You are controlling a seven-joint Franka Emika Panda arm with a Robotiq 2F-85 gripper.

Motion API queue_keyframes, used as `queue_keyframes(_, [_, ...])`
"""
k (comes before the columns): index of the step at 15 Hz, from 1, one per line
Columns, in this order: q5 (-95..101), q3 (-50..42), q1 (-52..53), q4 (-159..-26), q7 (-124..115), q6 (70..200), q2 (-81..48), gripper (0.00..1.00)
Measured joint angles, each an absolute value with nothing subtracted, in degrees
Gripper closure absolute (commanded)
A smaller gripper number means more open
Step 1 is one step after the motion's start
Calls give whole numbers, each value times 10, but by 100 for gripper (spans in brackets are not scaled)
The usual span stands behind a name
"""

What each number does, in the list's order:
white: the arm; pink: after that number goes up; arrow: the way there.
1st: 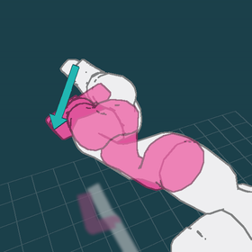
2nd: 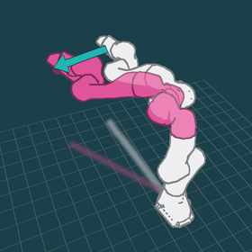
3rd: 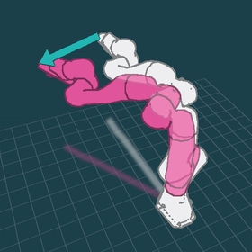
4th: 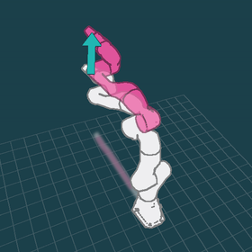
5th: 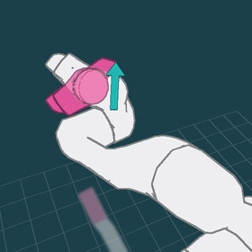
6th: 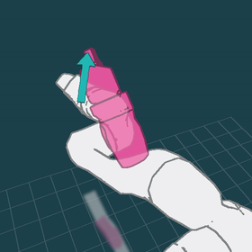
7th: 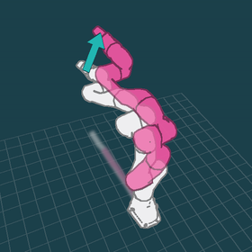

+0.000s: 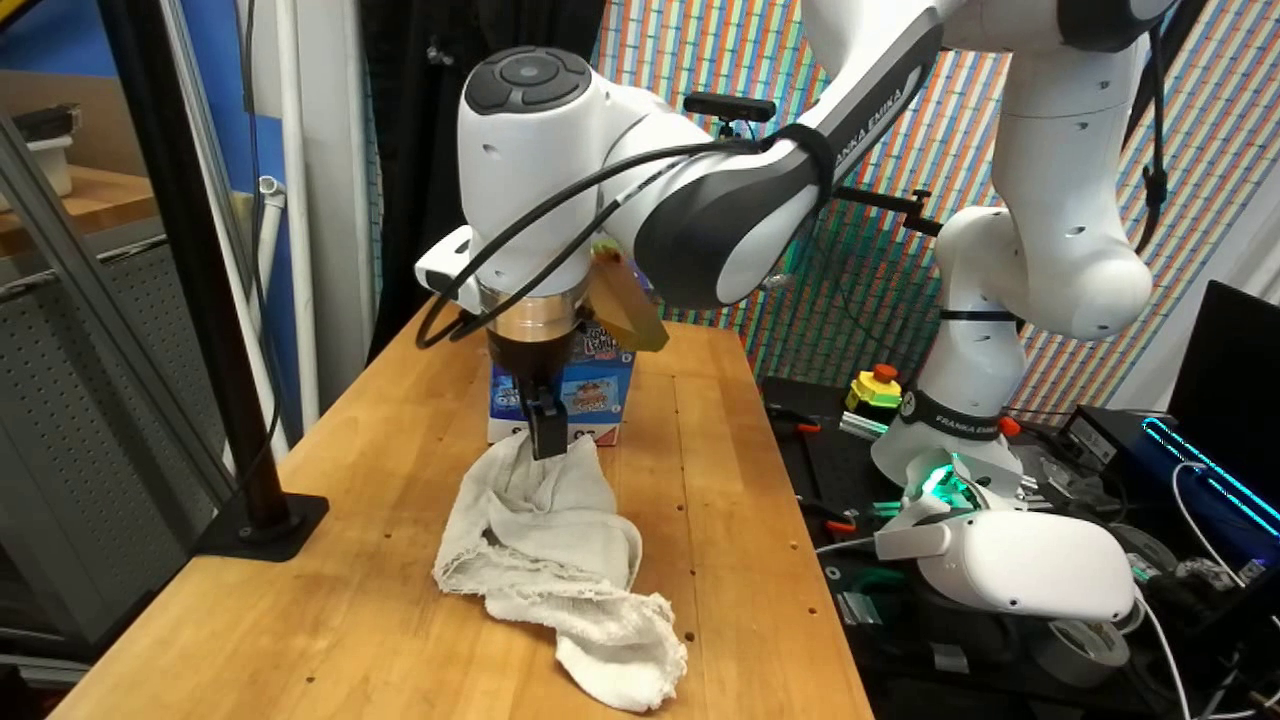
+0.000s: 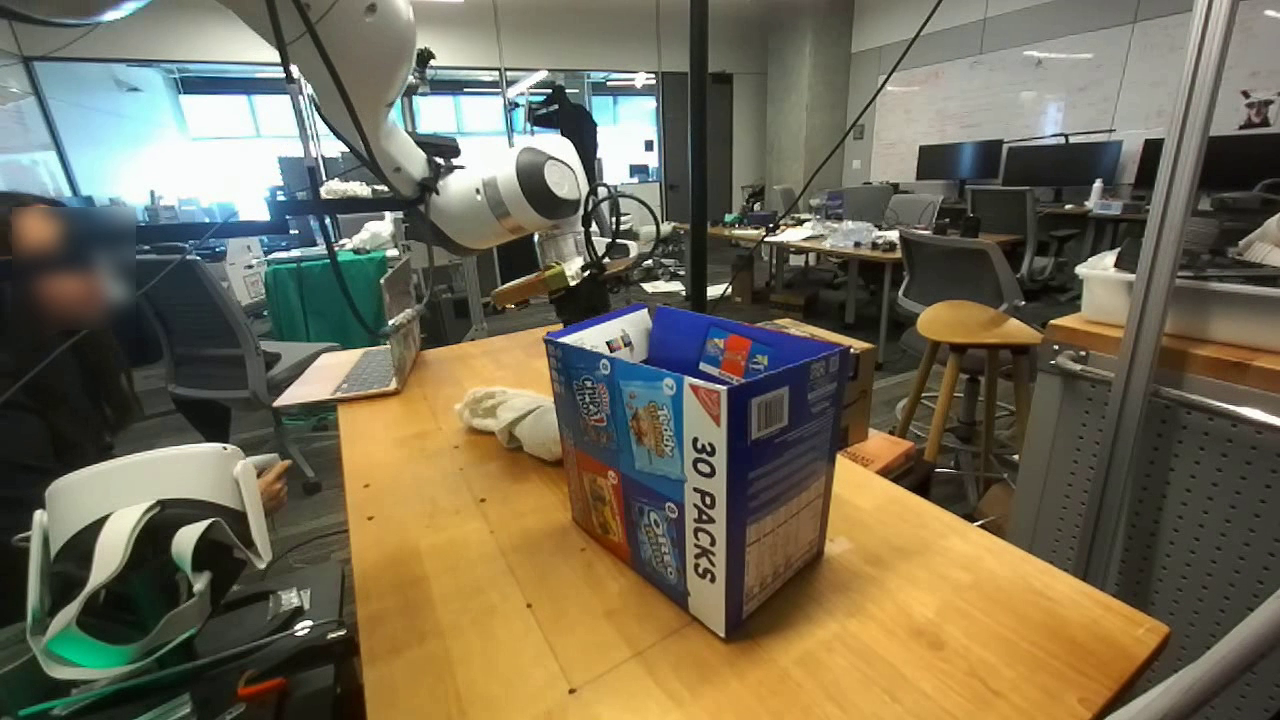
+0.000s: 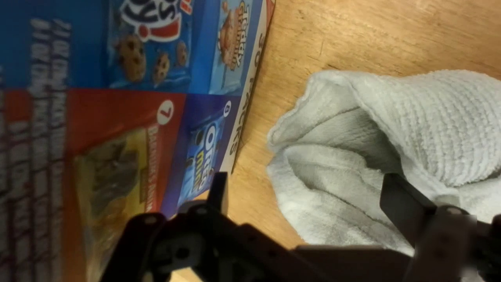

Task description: Pick up the avocado and wrap it on the cloth, then pick up the cloth and put it in the box

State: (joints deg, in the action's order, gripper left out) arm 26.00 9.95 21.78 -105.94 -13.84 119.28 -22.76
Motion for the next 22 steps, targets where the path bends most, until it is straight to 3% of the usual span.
queue_keyframes(8, [259,76,200,-1032,-114,1209,-280,0])
queue_keyframes(9, [257,76,198,-1027,-111,1209,-286,4])
queue_keyframes(10, [255,76,196,-1023,-110,1209,-291,26])
queue_keyframes(12, [254,76,194,-1016,-108,1208,-296,30])
queue_keyframes(20, [251,78,197,-1012,-108,1208,-296,92])
queue_keyframes(22, [250,78,200,-1012,-108,1207,-296,97])
